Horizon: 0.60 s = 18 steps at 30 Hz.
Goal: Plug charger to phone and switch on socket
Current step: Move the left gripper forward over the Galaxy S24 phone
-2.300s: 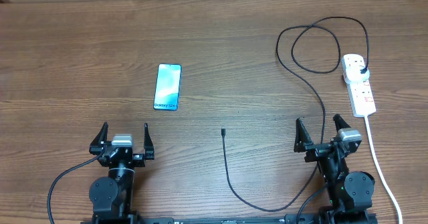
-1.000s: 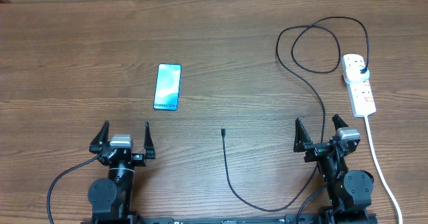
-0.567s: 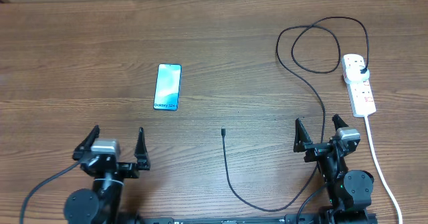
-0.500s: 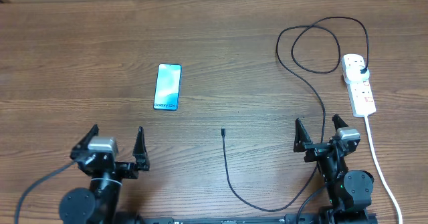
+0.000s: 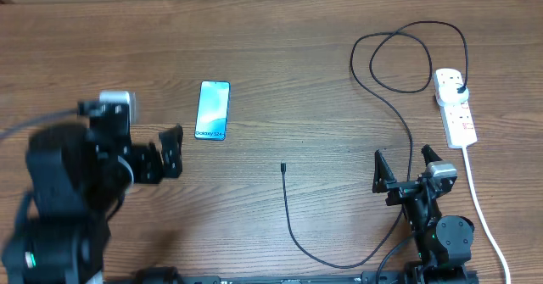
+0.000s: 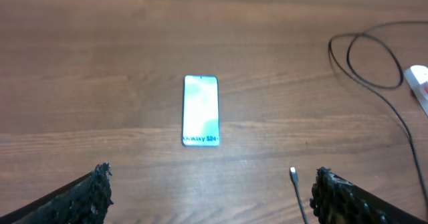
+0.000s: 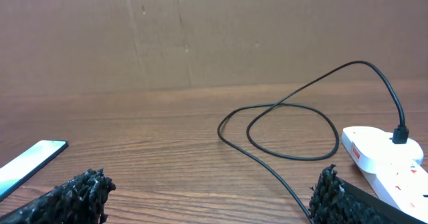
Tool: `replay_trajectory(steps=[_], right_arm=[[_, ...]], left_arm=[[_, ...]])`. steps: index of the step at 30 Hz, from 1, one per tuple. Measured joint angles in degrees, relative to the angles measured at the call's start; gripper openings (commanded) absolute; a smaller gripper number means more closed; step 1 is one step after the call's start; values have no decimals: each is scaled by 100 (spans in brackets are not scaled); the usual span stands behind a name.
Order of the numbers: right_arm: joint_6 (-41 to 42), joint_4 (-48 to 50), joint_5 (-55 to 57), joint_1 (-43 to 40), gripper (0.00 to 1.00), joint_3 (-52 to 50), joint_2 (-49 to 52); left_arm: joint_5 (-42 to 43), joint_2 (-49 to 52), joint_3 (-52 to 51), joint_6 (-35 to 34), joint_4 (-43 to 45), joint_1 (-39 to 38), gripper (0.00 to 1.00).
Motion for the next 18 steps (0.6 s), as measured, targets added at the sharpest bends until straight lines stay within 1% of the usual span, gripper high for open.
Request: replay_trajectory(steps=[4, 9, 13, 14, 15, 17, 18], right_arm=[[-2, 0, 2, 0, 100, 0, 0], [0, 0, 2, 0, 100, 0, 0], [0, -2, 2, 2, 100, 0, 0], [0, -4, 2, 2, 100, 0, 0], [-2, -2, 2, 2, 100, 0, 0], [2, 0, 2, 2, 100, 0, 0], [0, 0, -2, 2, 100, 0, 0]], left_arm=[[184, 800, 522, 0, -334, 0, 100], [282, 1460, 555, -31, -544, 0, 100], [385, 2000, 555, -151, -533, 0, 99], [420, 2120, 555, -157, -549, 0, 92], [476, 2264, 555, -197, -579, 0, 79], [575, 2472, 555, -232, -627, 0, 62], [640, 2570, 555, -271, -638, 0, 52]])
